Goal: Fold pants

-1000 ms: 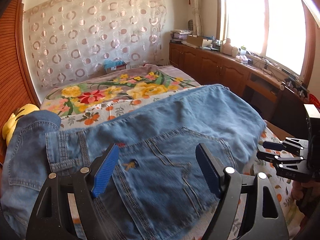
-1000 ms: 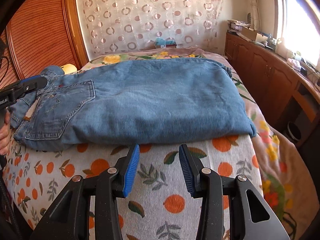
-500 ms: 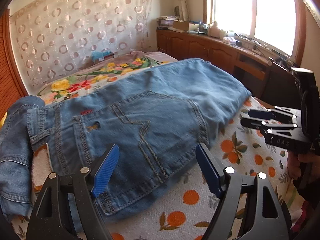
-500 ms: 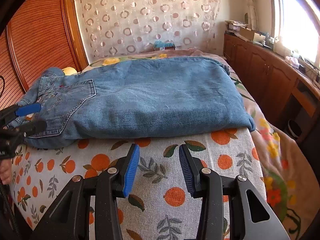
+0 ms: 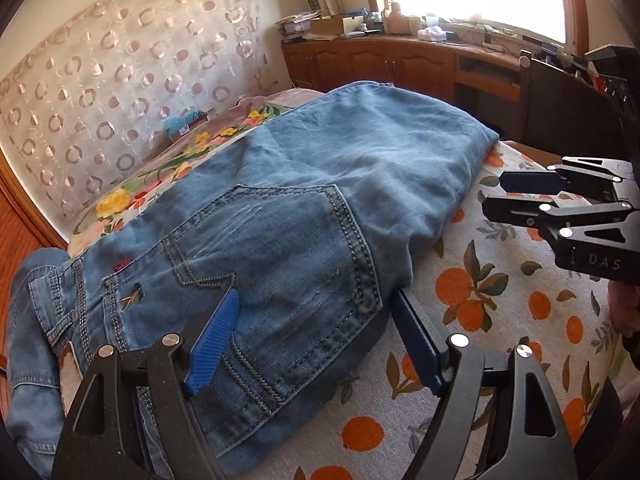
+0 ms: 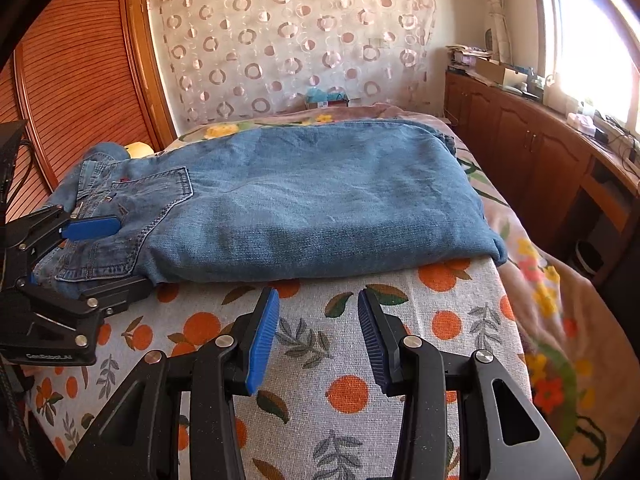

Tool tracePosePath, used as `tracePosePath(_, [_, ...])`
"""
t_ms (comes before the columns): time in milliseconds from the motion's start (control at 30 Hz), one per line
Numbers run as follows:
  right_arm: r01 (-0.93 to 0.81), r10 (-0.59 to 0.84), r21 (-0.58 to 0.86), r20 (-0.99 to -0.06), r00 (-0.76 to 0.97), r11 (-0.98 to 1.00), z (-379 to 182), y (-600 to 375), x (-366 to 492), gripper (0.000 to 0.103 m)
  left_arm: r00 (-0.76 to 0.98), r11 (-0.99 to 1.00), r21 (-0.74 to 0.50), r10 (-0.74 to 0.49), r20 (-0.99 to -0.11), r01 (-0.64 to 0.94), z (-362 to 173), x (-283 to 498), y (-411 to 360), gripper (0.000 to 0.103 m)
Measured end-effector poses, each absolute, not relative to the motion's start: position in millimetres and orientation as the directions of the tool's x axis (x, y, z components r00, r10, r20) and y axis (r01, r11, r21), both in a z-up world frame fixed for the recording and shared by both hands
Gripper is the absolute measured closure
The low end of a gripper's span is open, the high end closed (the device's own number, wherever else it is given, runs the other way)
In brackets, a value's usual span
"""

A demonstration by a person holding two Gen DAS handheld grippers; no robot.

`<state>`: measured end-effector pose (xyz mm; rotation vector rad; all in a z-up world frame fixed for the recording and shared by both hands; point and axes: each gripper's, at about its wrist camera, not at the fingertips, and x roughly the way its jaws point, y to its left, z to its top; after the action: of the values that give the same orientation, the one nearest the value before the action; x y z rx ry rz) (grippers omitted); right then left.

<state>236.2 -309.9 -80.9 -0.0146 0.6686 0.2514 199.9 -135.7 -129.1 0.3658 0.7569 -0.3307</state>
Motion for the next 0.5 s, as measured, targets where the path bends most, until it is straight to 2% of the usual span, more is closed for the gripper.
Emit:
tracePosePath(33, [-0.235, 0.226, 0.067, -0.615, 0.756, 0.970, -81.0, -309.5, 236.1, 0.060, 0.684, 0.885, 0.199, -0.164, -0.711, 0.420, -128.3, 200.8, -134.4, 0.035])
tracePosePath(100, [-0.235, 0.225, 0.065, -0.613, 0.757, 0.970, -81.2, -309.4, 236.1, 0.060, 0.680, 0.883, 0.182, -0.186, -0.710, 0.432, -125.2, 202.9, -130.7, 0.056])
tracePosePath(200, [-0.237, 0.225, 0.063, -0.614, 0.757, 0.970, -82.2, -308.8, 236.3, 0.060, 0.649, 0.883, 0.106, -0.249, -0.719, 0.457, -116.3, 211.8, -124.4, 0.074])
tracePosePath(300, [-0.237, 0.223, 0.062, -0.618, 0.754, 0.970, -82.5, -308.2, 237.6, 0.060, 0.623, 0.886, 0.034, -0.297, -0.724, 0.463, -103.8, 222.0, -116.3, 0.081])
tracePosePath(500, [-0.248, 0.238, 0.073, -0.626, 0.742, 0.966, -83.0, -308.1, 240.2, 0.060, 0.641, 0.902, -0.021, -0.323, -0.696, 0.432, -81.0, 237.9, -111.9, 0.085])
